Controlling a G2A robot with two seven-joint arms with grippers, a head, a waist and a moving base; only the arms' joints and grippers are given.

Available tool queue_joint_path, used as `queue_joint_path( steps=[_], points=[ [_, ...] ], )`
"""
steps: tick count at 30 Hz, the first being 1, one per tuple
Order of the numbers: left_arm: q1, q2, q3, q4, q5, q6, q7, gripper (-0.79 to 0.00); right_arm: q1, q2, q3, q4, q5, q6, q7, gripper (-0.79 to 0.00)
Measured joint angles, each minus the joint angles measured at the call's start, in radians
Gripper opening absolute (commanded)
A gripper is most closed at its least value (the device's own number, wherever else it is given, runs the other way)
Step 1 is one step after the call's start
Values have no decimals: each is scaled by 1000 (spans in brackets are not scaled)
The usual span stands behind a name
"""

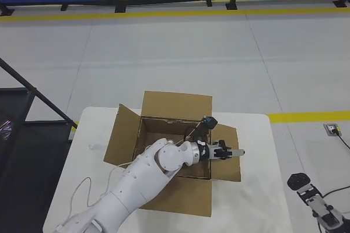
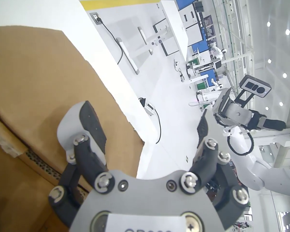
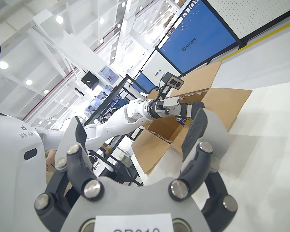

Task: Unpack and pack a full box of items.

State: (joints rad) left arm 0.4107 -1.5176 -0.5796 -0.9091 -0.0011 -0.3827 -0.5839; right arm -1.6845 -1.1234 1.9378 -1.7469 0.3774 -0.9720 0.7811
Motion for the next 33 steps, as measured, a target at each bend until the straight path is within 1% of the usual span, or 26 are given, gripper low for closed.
queue_joint_path(
  steps=[4,6,8,9,12,15,16,18,19,21,22,24,26,28,30,31,33],
  points=[
    [-9,-12,-14,24,-32,-37,-23,0,18,6,-19,9,9,26,19,0],
    [-11,-11,-27,15,-42,-60,-36,0,21,8,-23,11,16,45,26,0],
    [-8,-5,-50,-12,-44,-85,-47,0,21,8,-23,11,16,45,27,0],
    [-5,1,-64,-29,-41,-94,-48,0,21,8,-23,11,16,44,26,0],
    [23,29,-131,-112,-20,-108,-46,0,21,8,-23,11,16,43,26,0],
    [83,71,-227,-242,11,-98,-52,0,21,8,-23,11,16,43,26,0],
    [115,90,-274,-307,34,-87,-60,0,22,8,-23,7,12,46,23,0],
    [176,119,-351,-416,70,-63,-74,0,31,8,-24,-21,-22,53,5,0],
    [223,138,-407,-492,91,-43,-84,0,37,7,-26,-49,-58,50,-8,0],
    [297,163,-493,-603,114,-14,-101,0,46,6,-28,-95,-126,53,-28,0],
    [346,177,-549,-673,124,-1,-111,0,54,5,-30,-132,-184,65,-39,0],
    [417,196,-631,-770,129,10,-125,0,70,3,-43,-194,-279,100,-60,0],
    [498,213,-727,-876,119,17,-137,0,99,0,-72,-268,-405,163,-85,0],
    [579,229,-827,-974,113,22,-142,0,138,-2,-128,-336,-527,222,-95,0],
    [647,240,-913,-1044,100,27,-147,0,183,-3,-189,-378,-632,274,-82,0],
    [690,246,-968,-1083,91,28,-147,0,220,-3,-235,-401,-710,314,-66,0],
    [752,253,-1046,-1123,70,25,-143,0,282,-5,-314,-429,-827,381,-43,0]
  ],
)
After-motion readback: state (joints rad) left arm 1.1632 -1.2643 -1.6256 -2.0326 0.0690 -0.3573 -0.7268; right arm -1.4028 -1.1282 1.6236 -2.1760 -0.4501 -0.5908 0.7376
